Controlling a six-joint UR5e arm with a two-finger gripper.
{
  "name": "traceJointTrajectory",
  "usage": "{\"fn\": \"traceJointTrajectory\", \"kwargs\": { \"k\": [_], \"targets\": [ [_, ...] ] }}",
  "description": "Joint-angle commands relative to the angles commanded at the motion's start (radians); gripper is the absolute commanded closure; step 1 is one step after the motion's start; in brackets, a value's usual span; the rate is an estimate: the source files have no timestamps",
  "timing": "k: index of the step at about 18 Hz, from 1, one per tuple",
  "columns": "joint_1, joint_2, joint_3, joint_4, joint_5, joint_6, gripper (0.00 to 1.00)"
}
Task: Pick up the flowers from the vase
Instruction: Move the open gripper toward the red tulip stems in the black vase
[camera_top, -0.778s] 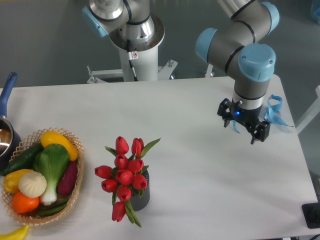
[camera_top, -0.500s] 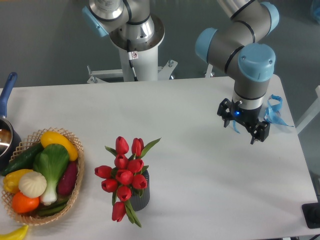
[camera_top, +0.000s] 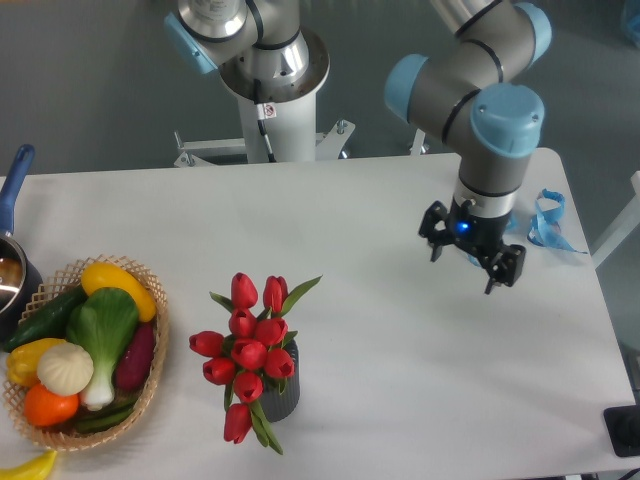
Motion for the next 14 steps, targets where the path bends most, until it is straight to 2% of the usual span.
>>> {"fn": "traceJointTrajectory", "kwargs": {
  "k": [1, 3, 8, 11, 14],
  "targets": [
    [-0.008, 0.006, -0.014, 0.023, -0.046, -0.026, 0.0],
    [-0.034, 0.029, -0.02, 0.024, -0.146, -0.08, 0.0],
    [-0.084, 0.069, -0.029, 0.036, -0.253, -0.183, 0.0],
    [-0.107, 0.068, -0.029, 0.039, -0.4, -0.184, 0.0],
    [-0.109, 0.037, -0.034, 0.039, -0.564, -0.178, 0.0]
  ]
}}
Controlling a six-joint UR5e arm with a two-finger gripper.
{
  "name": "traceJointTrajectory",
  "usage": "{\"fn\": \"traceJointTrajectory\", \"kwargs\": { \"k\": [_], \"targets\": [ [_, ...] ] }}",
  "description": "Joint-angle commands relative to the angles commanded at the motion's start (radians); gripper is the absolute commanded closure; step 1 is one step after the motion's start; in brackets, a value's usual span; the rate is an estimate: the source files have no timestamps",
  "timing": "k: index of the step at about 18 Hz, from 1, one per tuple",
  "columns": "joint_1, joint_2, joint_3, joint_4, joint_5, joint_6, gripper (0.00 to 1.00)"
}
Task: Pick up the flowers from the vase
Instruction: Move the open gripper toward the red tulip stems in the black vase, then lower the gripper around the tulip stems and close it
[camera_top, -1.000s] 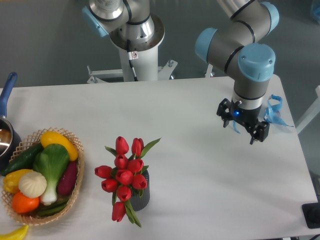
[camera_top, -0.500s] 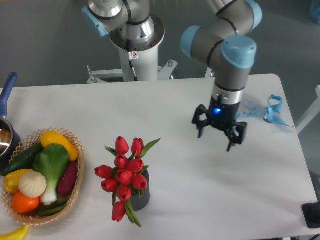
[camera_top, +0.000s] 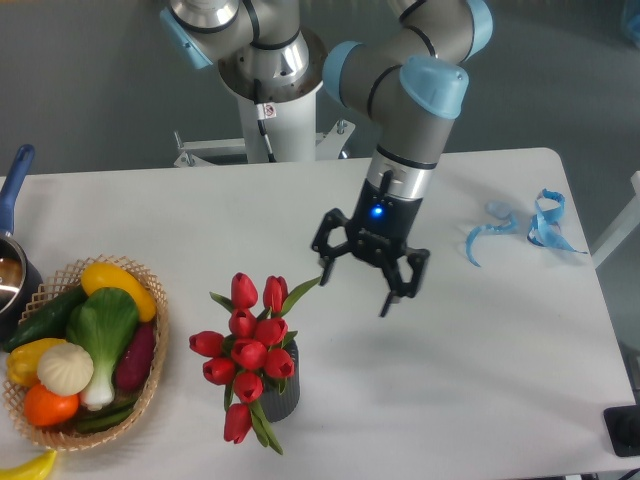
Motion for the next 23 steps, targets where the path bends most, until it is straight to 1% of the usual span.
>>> {"fn": "traceJointTrajectory", "kwargs": {
  "k": [2, 4, 6, 8, 11, 13, 16, 19, 23],
  "targets": [
    [0.0, -0.006, 0.002, 0.0, -0.057, 0.003, 0.0],
    [0.0, -0.029, 0.008, 0.002, -0.065, 0.005, 0.0],
    [-0.015, -0.055, 0.02, 0.002, -0.066, 0.008, 0.0],
    [-0.029, -0.083, 0.023, 0.018, -0.076, 0.023, 0.0],
    [-0.037, -0.103, 0.029, 0.035, -0.118, 0.025, 0.0],
    [-0.038, -0.121, 0.046, 0.049, -0.122, 0.025, 0.0],
    [-0.043, -0.146, 0.067, 0.049, -0.122, 0.025, 0.0],
    [-0.06, -0.17, 0.09, 0.051, -0.123, 0.025, 0.0],
    [-0.092, -0.213, 0.139, 0.051, -0.126, 0.025, 0.0]
  ]
}}
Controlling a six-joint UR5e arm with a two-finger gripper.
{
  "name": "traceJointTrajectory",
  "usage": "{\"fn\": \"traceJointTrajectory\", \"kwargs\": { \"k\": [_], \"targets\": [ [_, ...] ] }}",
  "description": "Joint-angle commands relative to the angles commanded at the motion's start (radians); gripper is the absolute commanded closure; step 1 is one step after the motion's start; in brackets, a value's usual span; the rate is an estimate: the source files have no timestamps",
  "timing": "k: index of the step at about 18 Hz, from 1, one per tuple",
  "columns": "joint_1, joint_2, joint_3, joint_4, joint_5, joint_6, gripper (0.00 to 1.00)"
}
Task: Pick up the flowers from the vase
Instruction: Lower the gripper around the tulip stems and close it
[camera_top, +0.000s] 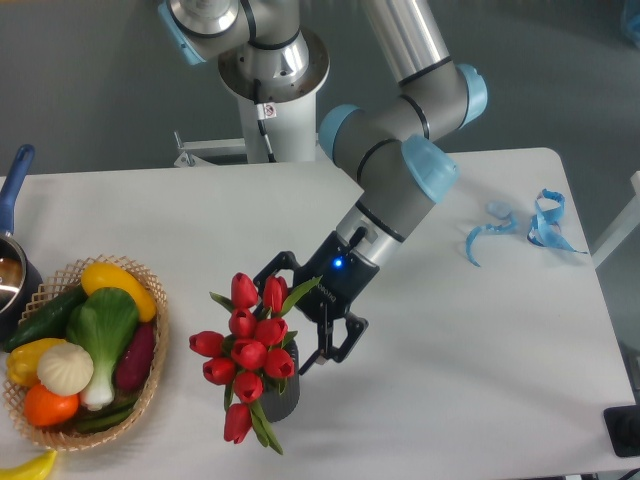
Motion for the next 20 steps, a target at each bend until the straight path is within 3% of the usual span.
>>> {"fn": "traceJointTrajectory", "kwargs": {
  "k": [7, 8, 10, 11, 12, 20],
  "targets": [
    [-0.012, -0.003, 0.0, 0.002, 0.0, 0.002, 0.03],
    [-0.012, -0.002, 0.0, 0.003, 0.0, 0.002, 0.18],
    [-0.012, 0.001, 0.002, 0.006, 0.0, 0.002, 0.72],
    [-0.012, 0.005, 0.002, 0.006, 0.0, 0.006, 0.95],
    [-0.011, 0.008, 0.0, 0.006, 0.0, 0.02, 1.0],
    [-0.006, 0.044, -0.014, 0.006, -0.005, -0.003, 1.0]
  ]
}}
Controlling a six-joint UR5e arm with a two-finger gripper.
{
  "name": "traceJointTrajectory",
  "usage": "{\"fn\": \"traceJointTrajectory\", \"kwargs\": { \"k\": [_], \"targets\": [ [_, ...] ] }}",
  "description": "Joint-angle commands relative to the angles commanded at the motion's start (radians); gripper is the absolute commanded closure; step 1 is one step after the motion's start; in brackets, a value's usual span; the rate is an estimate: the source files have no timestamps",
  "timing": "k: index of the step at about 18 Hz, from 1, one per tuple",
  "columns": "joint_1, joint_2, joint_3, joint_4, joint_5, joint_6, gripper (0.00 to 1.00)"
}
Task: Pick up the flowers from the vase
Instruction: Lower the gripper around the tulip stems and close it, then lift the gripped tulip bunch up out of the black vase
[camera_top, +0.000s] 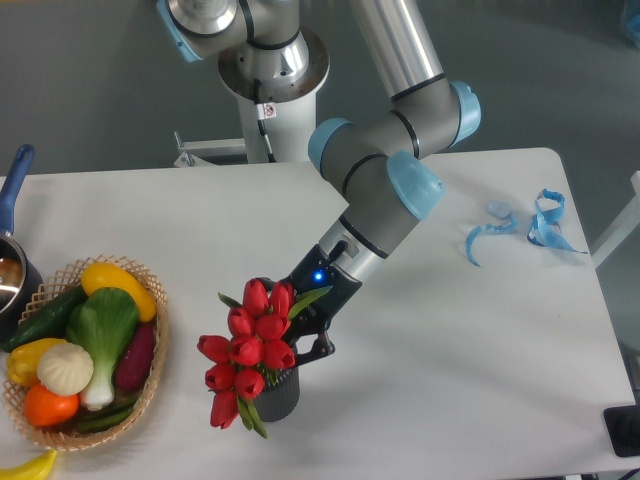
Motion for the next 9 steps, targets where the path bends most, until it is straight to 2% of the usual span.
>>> {"fn": "traceJointTrajectory", "kwargs": {
  "k": [3, 4, 9],
  "targets": [
    [0.005, 0.008, 0.002, 0.0, -0.002, -0.034, 1.0],
    [0.006, 0.034, 0.002, 0.0, -0.005, -0.078, 1.0],
    [0.025, 0.064, 0.017, 0.0, -0.066, -0.19, 1.0]
  ]
}}
